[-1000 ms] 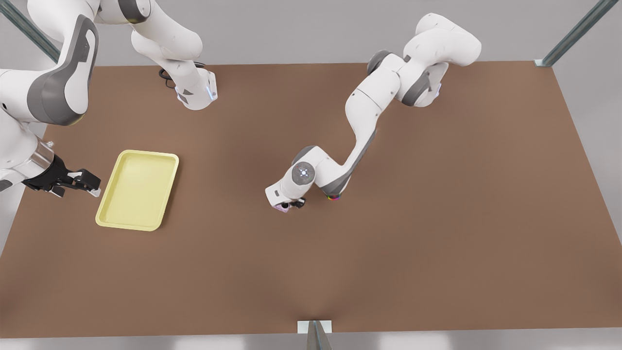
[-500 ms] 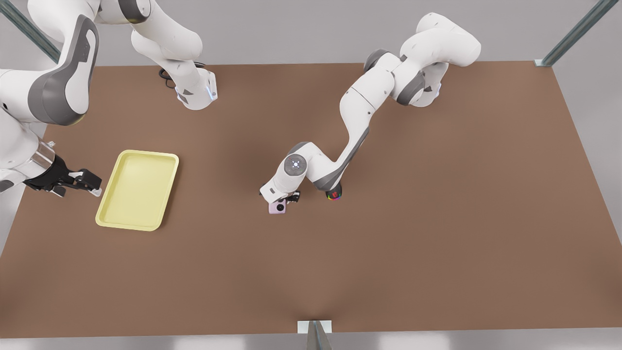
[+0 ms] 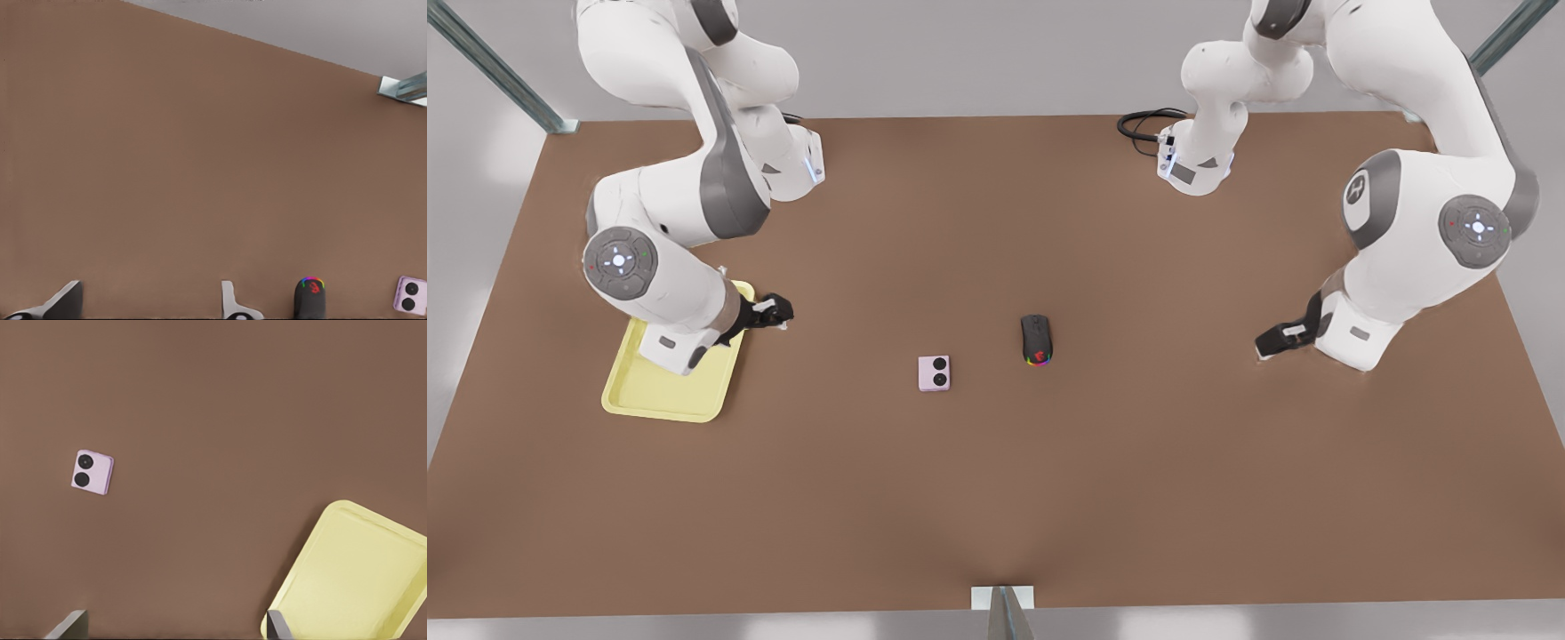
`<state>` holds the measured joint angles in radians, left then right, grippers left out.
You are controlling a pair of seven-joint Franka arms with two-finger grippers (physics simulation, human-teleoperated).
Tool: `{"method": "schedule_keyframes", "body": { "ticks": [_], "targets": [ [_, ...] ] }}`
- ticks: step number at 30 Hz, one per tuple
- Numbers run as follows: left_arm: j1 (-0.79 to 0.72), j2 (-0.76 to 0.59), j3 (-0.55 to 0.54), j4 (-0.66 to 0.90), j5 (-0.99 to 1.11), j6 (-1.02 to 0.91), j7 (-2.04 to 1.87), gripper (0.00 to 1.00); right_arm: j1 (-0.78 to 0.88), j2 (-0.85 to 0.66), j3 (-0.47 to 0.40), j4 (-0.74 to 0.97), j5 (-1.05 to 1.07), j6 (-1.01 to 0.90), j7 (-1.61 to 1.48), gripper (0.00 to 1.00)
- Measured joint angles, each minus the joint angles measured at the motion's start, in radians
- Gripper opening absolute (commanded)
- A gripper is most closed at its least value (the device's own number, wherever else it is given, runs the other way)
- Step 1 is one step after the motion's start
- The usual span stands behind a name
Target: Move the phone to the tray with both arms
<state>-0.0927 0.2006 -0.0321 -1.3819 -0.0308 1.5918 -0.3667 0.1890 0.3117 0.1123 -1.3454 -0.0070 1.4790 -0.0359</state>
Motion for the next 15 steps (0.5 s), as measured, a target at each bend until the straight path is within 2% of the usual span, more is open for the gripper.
{"method": "schedule_keyframes", "body": {
  "ticks": [3,10,15],
  "targets": [
    [0.034,-0.090,-0.010,-0.075,0.038,-0.038,0.067,1.00,0.065,0.046,0.001,-0.069,0.000,0.056,0.040,1.00],
    [0.031,0.014,0.000,-0.042,0.057,-0.071,0.184,1.00,0.206,0.169,0.001,-0.115,0.022,0.243,0.200,1.00],
    [0.038,0.016,0.030,-0.040,0.056,-0.064,0.244,1.00,0.248,0.266,0.004,-0.179,0.028,0.418,0.340,1.00]
  ]
}}
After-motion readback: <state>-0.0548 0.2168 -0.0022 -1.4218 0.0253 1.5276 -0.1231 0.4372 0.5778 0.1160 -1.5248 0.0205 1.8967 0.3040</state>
